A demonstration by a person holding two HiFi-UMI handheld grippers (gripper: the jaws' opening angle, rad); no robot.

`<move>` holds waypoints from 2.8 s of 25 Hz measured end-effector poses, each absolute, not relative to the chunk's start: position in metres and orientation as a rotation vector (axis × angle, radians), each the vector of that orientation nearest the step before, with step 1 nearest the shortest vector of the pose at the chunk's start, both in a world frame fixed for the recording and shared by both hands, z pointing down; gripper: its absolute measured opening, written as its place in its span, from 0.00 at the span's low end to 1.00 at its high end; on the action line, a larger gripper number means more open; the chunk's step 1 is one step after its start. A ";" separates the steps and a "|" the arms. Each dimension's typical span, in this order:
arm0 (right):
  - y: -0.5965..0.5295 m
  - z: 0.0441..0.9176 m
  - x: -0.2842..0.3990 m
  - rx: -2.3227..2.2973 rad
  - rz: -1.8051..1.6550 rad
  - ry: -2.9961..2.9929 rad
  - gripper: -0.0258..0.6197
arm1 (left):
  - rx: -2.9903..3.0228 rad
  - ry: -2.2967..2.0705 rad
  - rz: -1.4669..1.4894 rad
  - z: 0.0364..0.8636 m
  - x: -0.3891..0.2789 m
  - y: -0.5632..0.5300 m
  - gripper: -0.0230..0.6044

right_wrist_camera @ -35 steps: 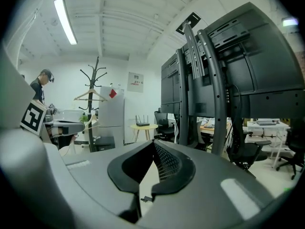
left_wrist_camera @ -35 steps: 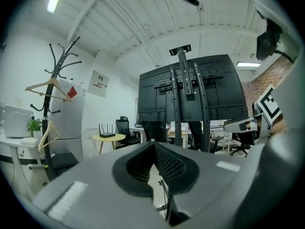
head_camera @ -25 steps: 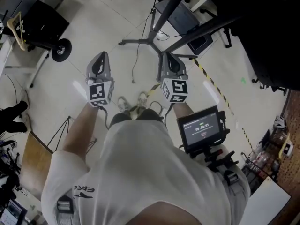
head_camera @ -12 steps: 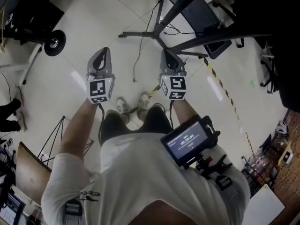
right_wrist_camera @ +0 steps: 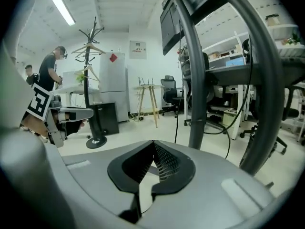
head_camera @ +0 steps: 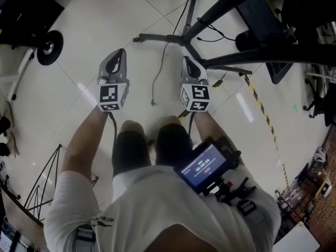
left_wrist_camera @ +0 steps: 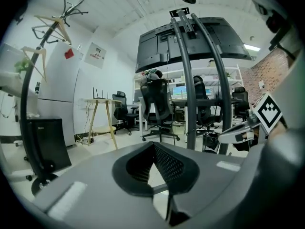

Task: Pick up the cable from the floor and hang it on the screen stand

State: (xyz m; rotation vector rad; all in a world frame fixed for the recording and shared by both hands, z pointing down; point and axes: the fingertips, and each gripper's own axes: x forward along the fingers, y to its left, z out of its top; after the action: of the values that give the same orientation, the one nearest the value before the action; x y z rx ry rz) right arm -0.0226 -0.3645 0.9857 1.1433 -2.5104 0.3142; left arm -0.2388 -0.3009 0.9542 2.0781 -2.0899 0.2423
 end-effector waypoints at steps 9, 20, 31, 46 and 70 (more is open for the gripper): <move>-0.381 1.148 -0.031 1.120 0.310 -2.496 0.06 | 2.137 -2.042 0.252 1.102 -0.245 -0.323 0.04; -0.378 1.303 -0.041 1.053 0.368 -2.386 0.09 | 2.101 -1.976 0.226 1.214 -0.248 -0.306 0.04; -0.371 1.388 -0.050 1.020 0.445 -2.228 0.20 | 2.079 -1.967 0.243 1.230 -0.260 -0.268 0.04; -0.387 1.419 -0.056 1.074 0.441 -2.133 0.10 | 2.060 -2.007 0.321 1.234 -0.274 -0.231 0.04; -0.351 1.141 -0.051 1.030 0.069 -2.345 0.09 | 2.254 -1.988 0.309 1.078 -0.226 -0.297 0.04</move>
State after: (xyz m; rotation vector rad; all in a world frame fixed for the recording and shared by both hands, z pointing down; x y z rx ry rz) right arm -0.0505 -0.3512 1.1415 1.0302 -2.3446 0.0692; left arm -0.2257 -0.2972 1.0779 2.2540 -1.9884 0.3093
